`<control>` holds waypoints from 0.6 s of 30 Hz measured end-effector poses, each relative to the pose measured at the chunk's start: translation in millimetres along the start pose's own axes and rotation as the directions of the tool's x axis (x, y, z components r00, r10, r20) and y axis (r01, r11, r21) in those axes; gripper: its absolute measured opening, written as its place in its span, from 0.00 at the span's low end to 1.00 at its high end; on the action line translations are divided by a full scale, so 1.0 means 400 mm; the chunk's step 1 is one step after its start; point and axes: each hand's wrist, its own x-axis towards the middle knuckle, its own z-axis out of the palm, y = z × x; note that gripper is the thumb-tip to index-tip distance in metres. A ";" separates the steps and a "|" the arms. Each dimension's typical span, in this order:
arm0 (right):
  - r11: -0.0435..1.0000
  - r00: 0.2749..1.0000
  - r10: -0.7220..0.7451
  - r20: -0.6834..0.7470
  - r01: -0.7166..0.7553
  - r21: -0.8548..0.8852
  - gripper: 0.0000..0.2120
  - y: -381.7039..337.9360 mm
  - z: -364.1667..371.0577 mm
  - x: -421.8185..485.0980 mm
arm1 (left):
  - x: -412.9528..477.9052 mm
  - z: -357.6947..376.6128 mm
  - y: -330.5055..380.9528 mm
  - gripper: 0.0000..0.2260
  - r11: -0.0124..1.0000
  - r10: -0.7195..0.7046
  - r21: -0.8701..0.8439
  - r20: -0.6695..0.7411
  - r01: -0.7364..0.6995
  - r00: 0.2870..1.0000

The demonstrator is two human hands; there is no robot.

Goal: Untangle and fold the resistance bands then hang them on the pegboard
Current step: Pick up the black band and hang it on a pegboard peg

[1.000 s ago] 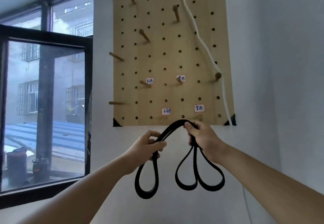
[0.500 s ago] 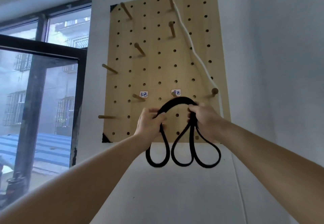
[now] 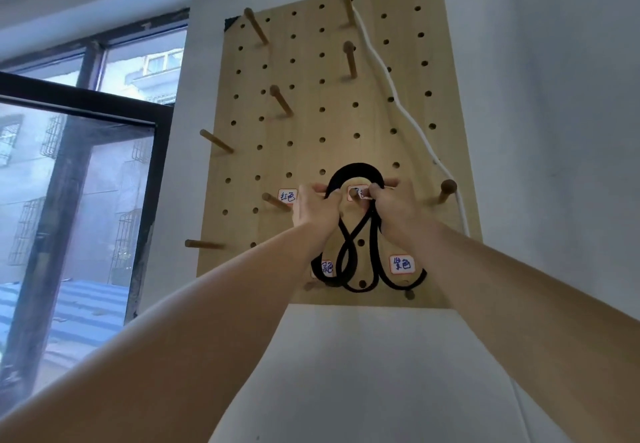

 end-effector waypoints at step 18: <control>0.569 0.943 0.070 0.326 0.231 -0.789 0.27 0.070 -0.118 0.006 | 0.037 0.032 -0.133 0.21 0.956 -0.029 0.285 0.301 -0.061 0.953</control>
